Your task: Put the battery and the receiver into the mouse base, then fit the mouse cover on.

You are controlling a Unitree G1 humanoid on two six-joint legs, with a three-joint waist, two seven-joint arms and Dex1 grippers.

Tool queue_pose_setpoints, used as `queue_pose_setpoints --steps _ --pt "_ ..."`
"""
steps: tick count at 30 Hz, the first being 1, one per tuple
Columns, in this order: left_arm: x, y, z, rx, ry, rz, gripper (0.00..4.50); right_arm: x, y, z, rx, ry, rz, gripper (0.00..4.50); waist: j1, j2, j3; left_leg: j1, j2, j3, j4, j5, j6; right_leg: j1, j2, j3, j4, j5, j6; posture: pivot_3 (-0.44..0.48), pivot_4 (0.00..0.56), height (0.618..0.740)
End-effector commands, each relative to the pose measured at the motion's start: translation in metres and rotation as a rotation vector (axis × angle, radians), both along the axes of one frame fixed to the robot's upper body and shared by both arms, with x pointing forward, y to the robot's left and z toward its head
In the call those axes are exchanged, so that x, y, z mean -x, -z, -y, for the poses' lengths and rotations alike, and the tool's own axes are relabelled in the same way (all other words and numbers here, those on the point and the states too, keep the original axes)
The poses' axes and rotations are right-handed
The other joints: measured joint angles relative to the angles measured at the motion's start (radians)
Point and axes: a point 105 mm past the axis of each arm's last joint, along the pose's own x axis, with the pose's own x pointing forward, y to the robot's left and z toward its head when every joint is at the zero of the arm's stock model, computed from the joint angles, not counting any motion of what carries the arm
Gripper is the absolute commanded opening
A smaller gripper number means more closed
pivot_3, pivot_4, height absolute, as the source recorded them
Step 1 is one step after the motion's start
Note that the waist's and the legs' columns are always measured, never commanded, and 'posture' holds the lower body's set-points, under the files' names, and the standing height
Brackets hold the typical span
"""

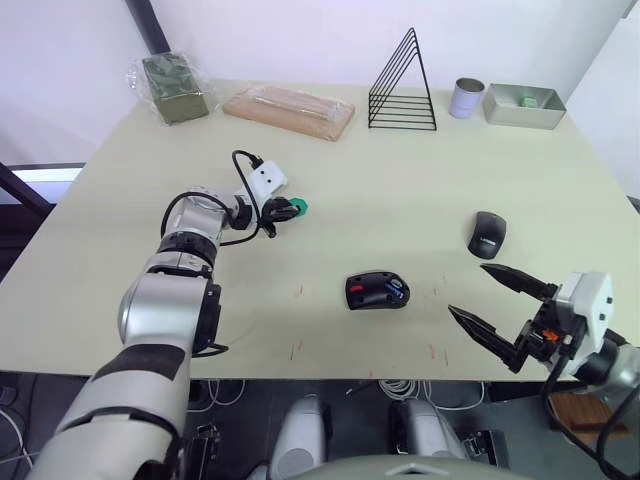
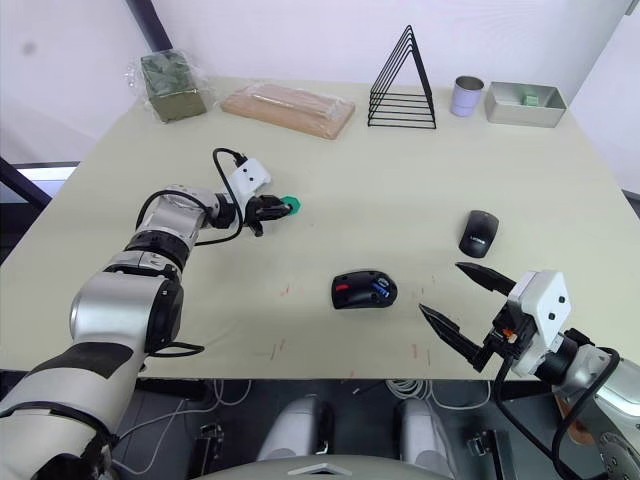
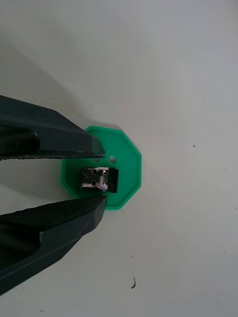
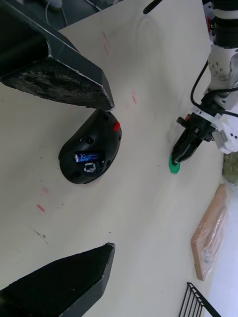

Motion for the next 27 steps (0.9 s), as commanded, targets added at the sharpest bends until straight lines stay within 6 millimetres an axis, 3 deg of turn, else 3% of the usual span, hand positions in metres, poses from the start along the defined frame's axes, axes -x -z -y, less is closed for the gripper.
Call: queue_pose_setpoints --steps 1,27 --pt "-0.0025 -0.0080 0.0039 -0.011 0.019 0.024 1.28 0.0049 -0.0138 -0.0027 -0.005 -0.012 0.068 4.50 0.000 0.000 0.000 0.000 0.000 0.000 0.000 0.000 0.000 0.000 0.000 0.000 0.000 0.000 0.000 0.000 0.150 0.740" --pt "-0.0010 -0.0082 0.0023 -0.009 0.030 0.022 1.28 0.0032 -0.0153 -0.0037 -0.011 -0.018 0.078 4.50 0.000 0.000 0.000 0.000 0.000 0.000 0.000 0.000 0.000 0.000 0.000 0.000 0.000 0.000 0.000 0.000 0.150 0.740"
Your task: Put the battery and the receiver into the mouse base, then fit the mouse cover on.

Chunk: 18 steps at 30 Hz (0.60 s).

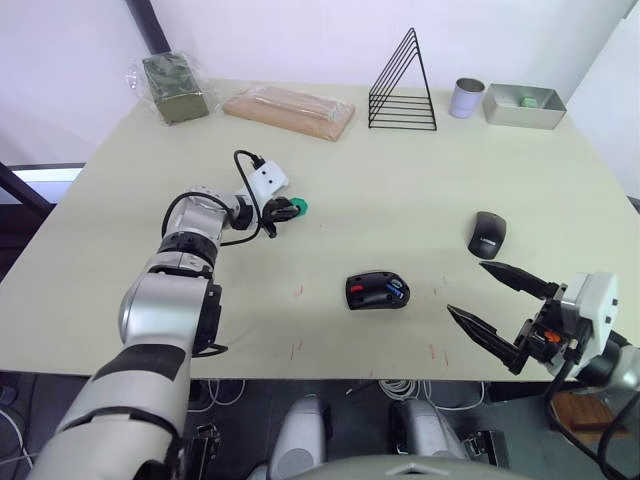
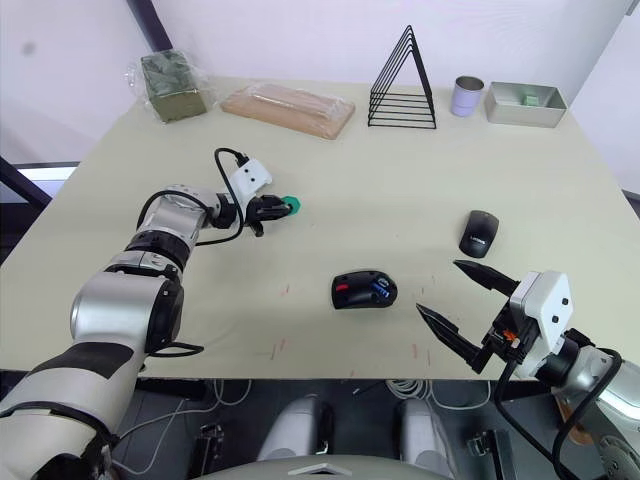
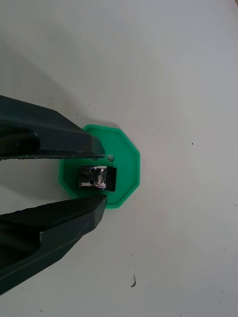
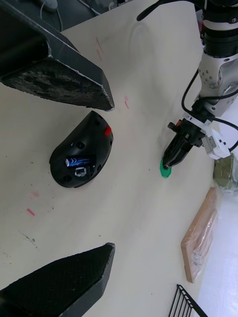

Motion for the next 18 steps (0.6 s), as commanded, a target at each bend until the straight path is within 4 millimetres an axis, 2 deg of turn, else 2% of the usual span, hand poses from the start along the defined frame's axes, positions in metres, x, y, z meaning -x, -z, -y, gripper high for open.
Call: queue_pose_setpoints --steps 1,18 --pt "-0.0018 -0.0087 0.0011 -0.002 0.015 0.023 1.28 0.0021 -0.0113 -0.0024 0.001 -0.011 0.058 4.50 0.000 0.000 0.000 0.000 0.000 0.000 0.000 0.000 0.000 0.000 0.000 0.000 0.000 0.000 0.000 0.000 0.150 0.740" --pt "-0.0016 -0.0101 -0.0004 0.007 0.013 0.027 1.28 0.0009 -0.0100 -0.0026 0.001 -0.014 0.053 4.50 0.000 0.000 0.000 0.000 0.000 0.000 0.000 0.000 0.000 0.000 0.000 0.000 0.000 0.000 0.000 0.000 0.150 0.740"
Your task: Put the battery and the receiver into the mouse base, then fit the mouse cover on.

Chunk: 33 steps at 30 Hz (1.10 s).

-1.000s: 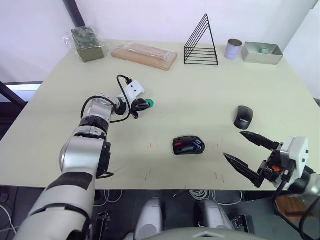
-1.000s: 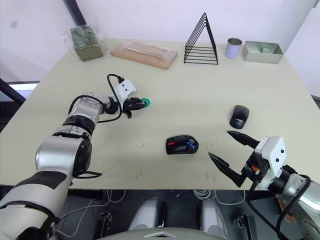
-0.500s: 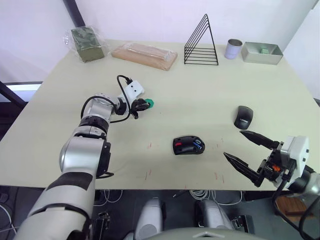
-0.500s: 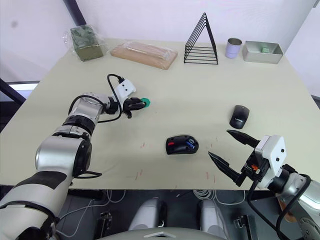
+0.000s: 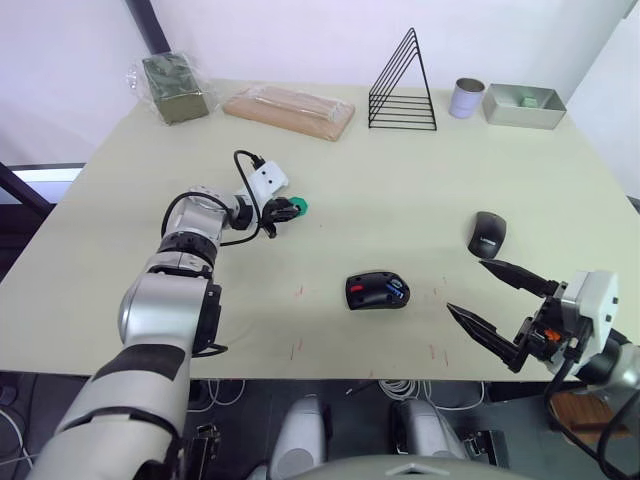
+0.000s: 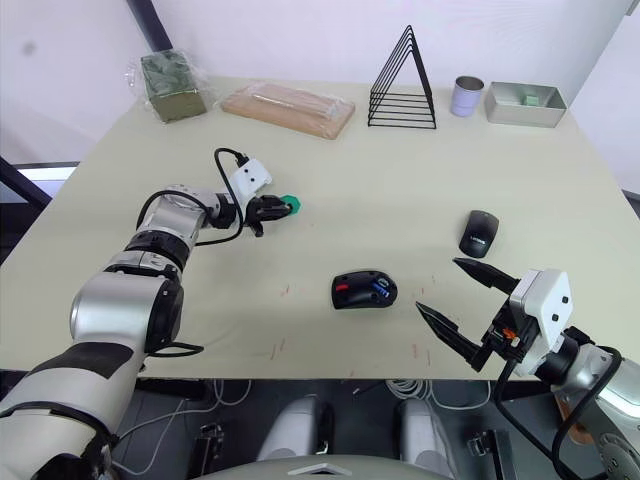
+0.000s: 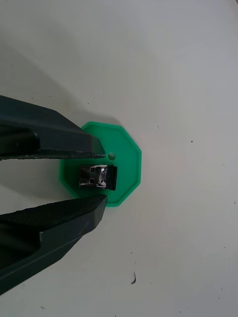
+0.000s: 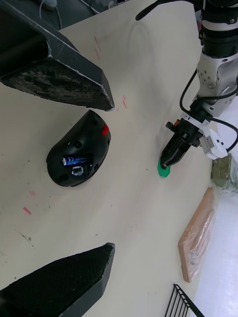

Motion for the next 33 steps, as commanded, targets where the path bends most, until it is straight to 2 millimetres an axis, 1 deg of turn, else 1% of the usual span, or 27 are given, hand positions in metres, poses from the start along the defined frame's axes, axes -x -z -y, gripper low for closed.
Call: queue_pose_setpoints --steps 1,9,11,12,13,22,24,26,30,33 --pt "-0.002 -0.010 0.000 0.007 0.007 0.030 1.28 0.002 -0.009 -0.002 0.001 -0.012 0.045 4.50 0.000 0.000 0.000 0.000 0.000 0.000 0.000 0.000 0.000 0.000 0.000 0.000 0.000 0.000 0.000 0.000 0.150 0.740" --pt "-0.003 -0.012 -0.001 0.012 0.003 0.034 1.28 0.001 -0.008 -0.003 -0.001 -0.013 0.044 4.50 0.000 0.000 0.000 0.000 0.000 0.000 0.000 0.000 0.000 0.000 0.000 0.000 0.000 0.000 0.000 0.000 0.150 0.740" --pt "-0.003 -0.013 0.000 0.016 0.003 0.035 0.72 0.001 -0.008 -0.003 -0.002 -0.013 0.044 4.50 0.000 0.000 0.000 0.000 0.000 0.000 0.000 0.000 0.000 0.000 0.000 0.000 0.000 0.000 0.000 0.000 0.150 0.740" --pt "-0.003 -0.013 0.000 0.017 0.003 0.035 0.59 0.001 -0.008 -0.003 -0.002 -0.013 0.044 4.50 0.000 0.000 0.000 0.000 0.000 0.000 0.000 0.000 0.000 0.000 0.000 0.000 0.000 0.000 0.000 0.000 0.150 0.740" --pt "-0.003 -0.014 0.000 0.017 0.005 0.036 0.19 0.001 -0.008 -0.003 -0.003 -0.013 0.044 4.50 0.000 0.000 0.000 0.000 0.000 0.000 0.000 0.000 0.000 0.000 0.000 0.000 0.000 0.000 0.000 0.000 0.150 0.740" --pt "-0.004 -0.017 0.002 0.038 0.010 0.042 0.19 0.000 -0.008 -0.003 -0.003 -0.014 0.044 4.50 0.000 0.000 0.000 0.000 0.000 0.000 0.000 0.000 0.000 0.000 0.000 0.000 0.000 0.000 0.000 0.000 0.150 0.740" --pt "-0.004 -0.023 0.002 0.074 0.011 0.051 0.19 0.000 -0.009 -0.003 -0.001 -0.013 0.046 4.50 0.000 0.000 0.000 0.000 0.000 0.000 0.000 0.000 0.000 0.000 0.000 0.000 0.000 0.000 0.000 0.000 0.150 0.740" --pt "-0.002 -0.035 0.001 0.135 0.034 0.056 0.19 0.000 -0.011 -0.004 0.000 -0.014 0.051 4.50 -0.001 0.000 0.000 0.000 0.000 0.000 0.000 0.000 0.000 0.000 0.000 0.000 0.000 0.000 0.000 0.000 0.150 0.740" --pt "0.009 -0.053 -0.002 0.228 0.132 0.016 0.19 -0.001 -0.018 -0.007 -0.004 -0.028 0.067 4.50 -0.002 0.000 0.000 0.000 0.000 0.000 0.000 0.000 0.000 0.000 0.000 0.000 0.000 0.000 0.000 0.000 0.150 0.740" --pt "0.016 -0.067 0.000 0.274 0.199 0.000 0.19 -0.004 -0.027 -0.012 -0.034 -0.049 0.072 4.50 -0.002 0.000 0.000 0.000 0.000 0.000 0.000 0.000 0.000 0.000 0.000 0.000 0.000 0.000 0.000 0.000 0.150 0.740"
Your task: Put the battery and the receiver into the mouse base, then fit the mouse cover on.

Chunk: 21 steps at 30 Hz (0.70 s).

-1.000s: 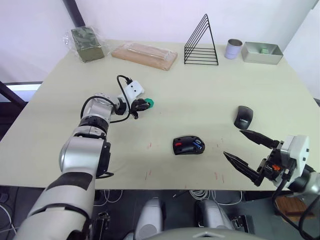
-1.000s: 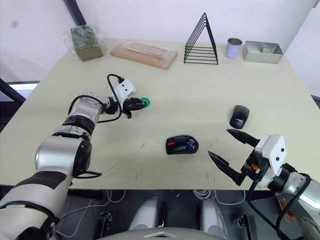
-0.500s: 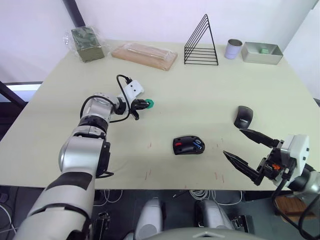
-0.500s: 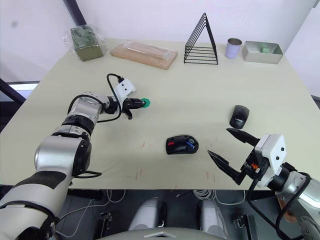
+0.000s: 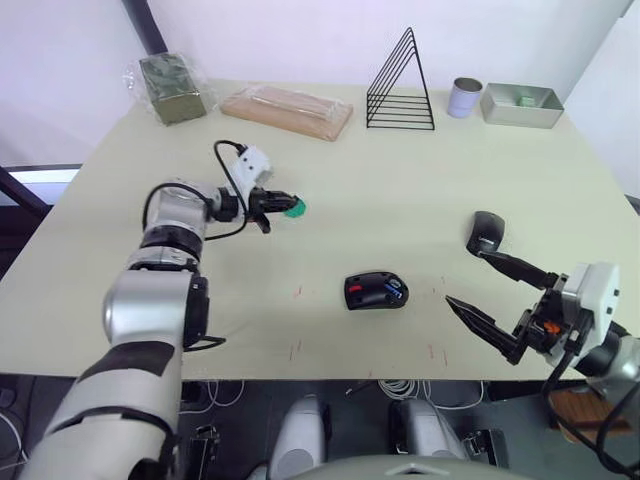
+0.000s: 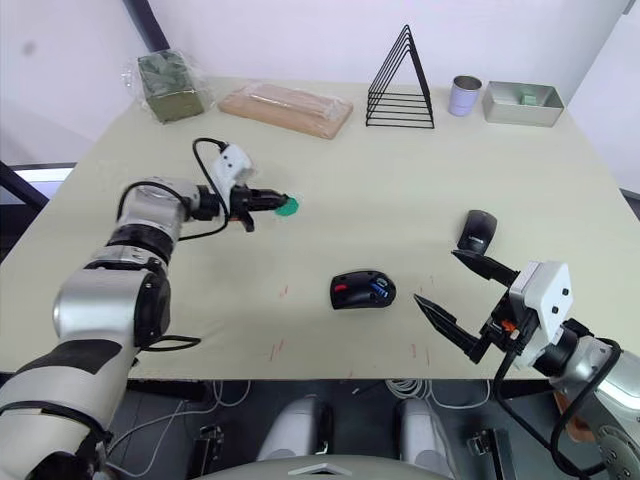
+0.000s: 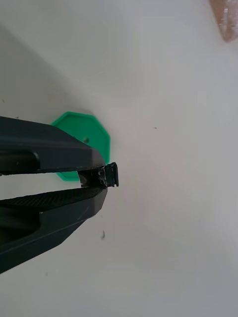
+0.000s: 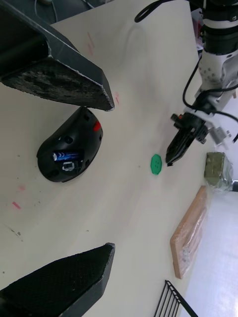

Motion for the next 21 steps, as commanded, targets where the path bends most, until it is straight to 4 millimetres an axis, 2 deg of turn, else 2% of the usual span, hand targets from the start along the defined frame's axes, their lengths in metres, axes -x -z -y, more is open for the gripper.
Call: queue_pose_setpoints --steps 1,6,11,13,16,18,21 --pt "0.005 -0.033 0.007 0.061 0.098 0.049 0.19 0.002 -0.019 -0.011 -0.018 -0.047 0.046 4.50 0.001 0.000 0.000 0.000 0.000 0.000 0.000 0.000 0.000 0.000 0.000 0.000 0.000 0.000 0.000 0.000 0.150 0.740" --pt "0.015 -0.047 0.017 0.076 0.218 0.045 0.19 -0.006 -0.022 -0.020 0.028 -0.042 0.022 4.50 0.002 0.000 0.000 0.000 0.000 -0.001 0.001 0.000 0.000 0.000 0.000 0.000 0.000 0.000 0.000 0.000 0.150 0.740" --pt "0.036 -0.064 0.039 0.077 0.393 0.036 0.19 -0.017 -0.034 -0.031 0.007 -0.047 -0.006 4.50 -0.001 0.000 0.000 -0.001 0.000 0.000 0.000 0.000 0.000 0.000 0.000 0.000 0.000 0.000 0.000 0.000 0.150 0.740" --pt "0.050 -0.068 0.051 0.049 0.474 0.043 0.19 -0.029 -0.035 -0.031 0.020 -0.012 -0.091 4.50 -0.006 0.001 0.001 -0.001 0.000 0.000 0.000 0.000 0.000 0.000 0.000 0.000 0.000 0.000 0.000 0.000 0.150 0.740" --pt "0.072 -0.071 0.070 -0.004 0.586 0.078 0.19 -0.039 -0.045 -0.040 -0.020 -0.078 -0.234 4.50 -0.008 0.001 0.001 0.000 0.001 -0.001 0.001 0.000 0.000 -0.001 -0.001 0.003 0.001 0.000 -0.001 0.000 0.150 0.740" --pt "0.080 -0.072 0.077 -0.027 0.620 0.092 0.19 -0.052 -0.052 -0.041 -0.048 -0.046 -0.276 4.50 -0.005 0.001 0.001 0.000 0.002 -0.001 0.001 0.000 0.000 -0.001 -0.001 0.003 0.001 0.000 -0.002 0.000 0.150 0.740" --pt "0.093 -0.075 0.093 -0.088 0.689 0.145 0.19 -0.066 -0.057 -0.047 -0.121 -0.042 -0.434 4.50 -0.003 0.001 0.001 0.000 0.001 0.000 0.001 0.000 0.000 -0.001 0.000 0.002 0.002 0.000 -0.002 0.000 0.150 0.740"
